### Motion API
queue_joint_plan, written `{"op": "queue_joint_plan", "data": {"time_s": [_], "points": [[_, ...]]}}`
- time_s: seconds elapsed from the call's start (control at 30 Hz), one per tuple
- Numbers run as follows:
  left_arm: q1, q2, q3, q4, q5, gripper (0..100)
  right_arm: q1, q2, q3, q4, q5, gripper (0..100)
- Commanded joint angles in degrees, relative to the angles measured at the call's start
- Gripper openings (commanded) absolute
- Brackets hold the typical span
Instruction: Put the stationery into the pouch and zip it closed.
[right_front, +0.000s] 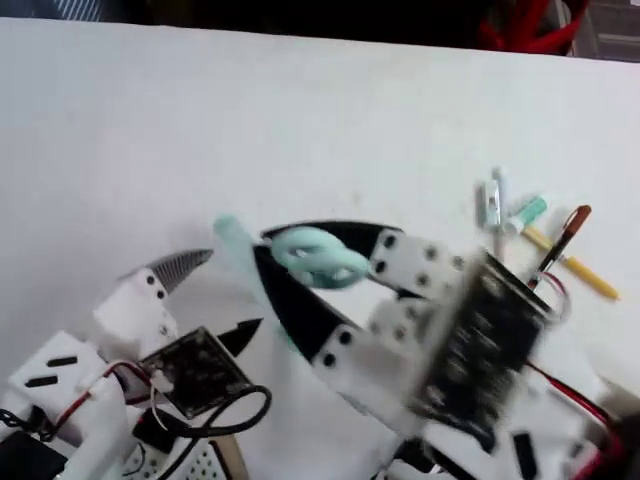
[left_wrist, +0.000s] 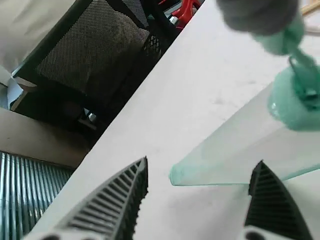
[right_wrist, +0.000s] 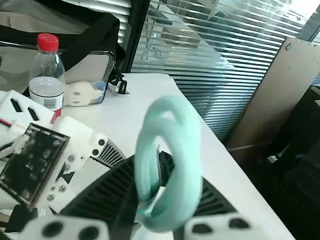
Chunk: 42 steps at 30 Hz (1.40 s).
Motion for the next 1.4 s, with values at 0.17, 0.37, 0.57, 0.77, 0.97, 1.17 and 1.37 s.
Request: {"op": "queue_joint_plan", "data": {"time_s": [0.17, 0.37, 0.57, 0.77, 0.97, 1.17, 1.37], "points": [[0.04, 0.48, 0.97, -3.08, 3.34, 32, -0.22, -7.78, 11.16, -0.84, 0.53, 1.8], [-8.66, 0.4, 1.14, -2.29, 8.53, 32, 7.6, -7.52, 17.93, -10.51, 0.53, 1.8], [-14.2, -6.81, 1.32, 4.22, 5.8, 32, 24.13, 0.48, 25.93, -27.3, 0.62, 1.8], [-18.42, -23.08, 8.88, 7.21, 2.02, 32, 26.95, 13.32, 18.46, -31.16, 0.0, 1.8], [-23.08, -24.13, 17.32, 6.77, 2.02, 32, 14.55, 19.91, 4.92, -24.75, 0.0, 1.8], [-27.74, -24.57, 18.81, 4.31, 2.02, 32, 4.26, 20.0, -1.76, -12.44, 0.53, 1.8], [-27.12, -24.57, 18.81, 4.04, 2.2, 32, 4.44, 16.92, -2.73, -3.56, 0.53, 1.8]]}}
